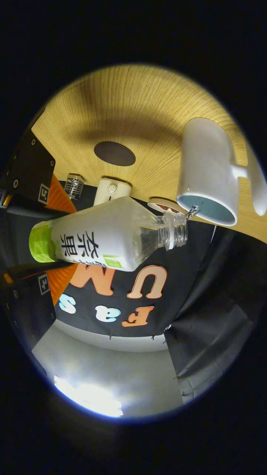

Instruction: Take the bottle from table, then pour the juice into the cup, finally place the bottle on the coaster

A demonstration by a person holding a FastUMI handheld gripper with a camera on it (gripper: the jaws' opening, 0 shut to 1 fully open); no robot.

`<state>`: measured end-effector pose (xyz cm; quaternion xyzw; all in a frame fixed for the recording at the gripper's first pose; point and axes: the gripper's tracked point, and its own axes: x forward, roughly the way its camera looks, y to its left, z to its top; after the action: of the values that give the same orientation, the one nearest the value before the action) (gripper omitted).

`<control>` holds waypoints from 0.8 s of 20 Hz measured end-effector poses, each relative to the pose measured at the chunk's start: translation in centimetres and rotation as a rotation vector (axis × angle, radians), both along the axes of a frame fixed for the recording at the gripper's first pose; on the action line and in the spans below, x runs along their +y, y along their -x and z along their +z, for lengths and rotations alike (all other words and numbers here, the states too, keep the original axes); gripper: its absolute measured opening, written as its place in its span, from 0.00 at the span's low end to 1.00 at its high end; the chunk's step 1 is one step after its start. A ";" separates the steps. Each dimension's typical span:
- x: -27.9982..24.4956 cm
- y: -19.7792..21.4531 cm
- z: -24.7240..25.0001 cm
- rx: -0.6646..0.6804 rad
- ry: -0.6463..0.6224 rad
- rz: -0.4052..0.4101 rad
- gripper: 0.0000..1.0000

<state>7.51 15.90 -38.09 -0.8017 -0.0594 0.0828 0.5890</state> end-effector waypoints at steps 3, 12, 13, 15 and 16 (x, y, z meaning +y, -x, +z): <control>0.1 0.0 0.1 -0.016 0.025 0.019 0.53; 0.1 0.1 0.1 -0.053 0.120 0.077 0.53; 0.4 0.4 0.0 -0.054 0.132 0.082 0.53; 0.1 0.2 0.2 -0.061 0.150 0.091 0.53; 0.1 0.0 0.2 -0.066 0.159 0.098 0.53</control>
<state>7.54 15.97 -37.91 -0.8444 -0.1109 0.0896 0.5164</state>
